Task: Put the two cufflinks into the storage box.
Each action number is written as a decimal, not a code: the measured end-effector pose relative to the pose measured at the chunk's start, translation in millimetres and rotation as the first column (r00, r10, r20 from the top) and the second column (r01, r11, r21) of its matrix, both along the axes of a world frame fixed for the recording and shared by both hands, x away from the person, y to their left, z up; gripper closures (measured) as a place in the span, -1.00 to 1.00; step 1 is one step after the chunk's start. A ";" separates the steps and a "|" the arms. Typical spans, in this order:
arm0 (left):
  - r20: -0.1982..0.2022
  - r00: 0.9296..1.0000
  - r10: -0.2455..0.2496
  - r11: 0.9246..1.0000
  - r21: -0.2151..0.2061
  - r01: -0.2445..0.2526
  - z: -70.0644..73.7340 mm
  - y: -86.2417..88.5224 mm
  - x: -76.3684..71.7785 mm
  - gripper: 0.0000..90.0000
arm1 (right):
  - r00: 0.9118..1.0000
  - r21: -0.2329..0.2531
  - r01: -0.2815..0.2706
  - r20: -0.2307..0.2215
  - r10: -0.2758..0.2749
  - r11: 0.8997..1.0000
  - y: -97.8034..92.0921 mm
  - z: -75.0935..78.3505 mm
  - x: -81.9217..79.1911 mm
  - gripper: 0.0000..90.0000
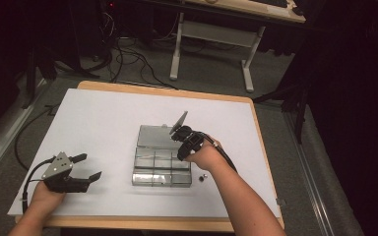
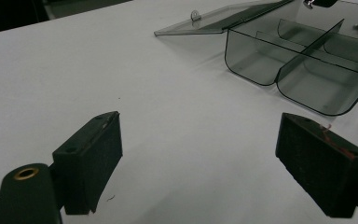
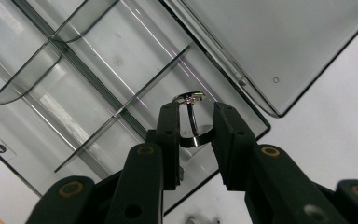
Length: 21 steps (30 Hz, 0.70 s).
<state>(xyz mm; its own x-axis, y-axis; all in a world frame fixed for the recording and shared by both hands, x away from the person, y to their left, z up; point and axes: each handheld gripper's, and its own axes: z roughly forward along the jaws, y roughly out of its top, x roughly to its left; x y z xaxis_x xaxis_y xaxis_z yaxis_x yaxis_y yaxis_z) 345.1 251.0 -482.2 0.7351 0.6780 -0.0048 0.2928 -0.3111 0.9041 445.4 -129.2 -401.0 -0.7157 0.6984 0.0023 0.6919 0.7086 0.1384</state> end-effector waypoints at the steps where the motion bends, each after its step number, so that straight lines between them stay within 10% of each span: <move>1: 0.000 1.000 0.000 1.000 0.000 0.000 0.0 0.0 0.0 -0.67 | 1.000 0.000 0.000 0.000 0.000 1.000 0.0 0.0 0.0 0.64; 21: 0.001 1.000 -0.001 1.000 0.002 0.001 0.0 -0.2 -0.1 -0.67 | 1.000 -0.023 -0.005 -0.016 0.004 1.000 7.1 -26.7 2.8 0.63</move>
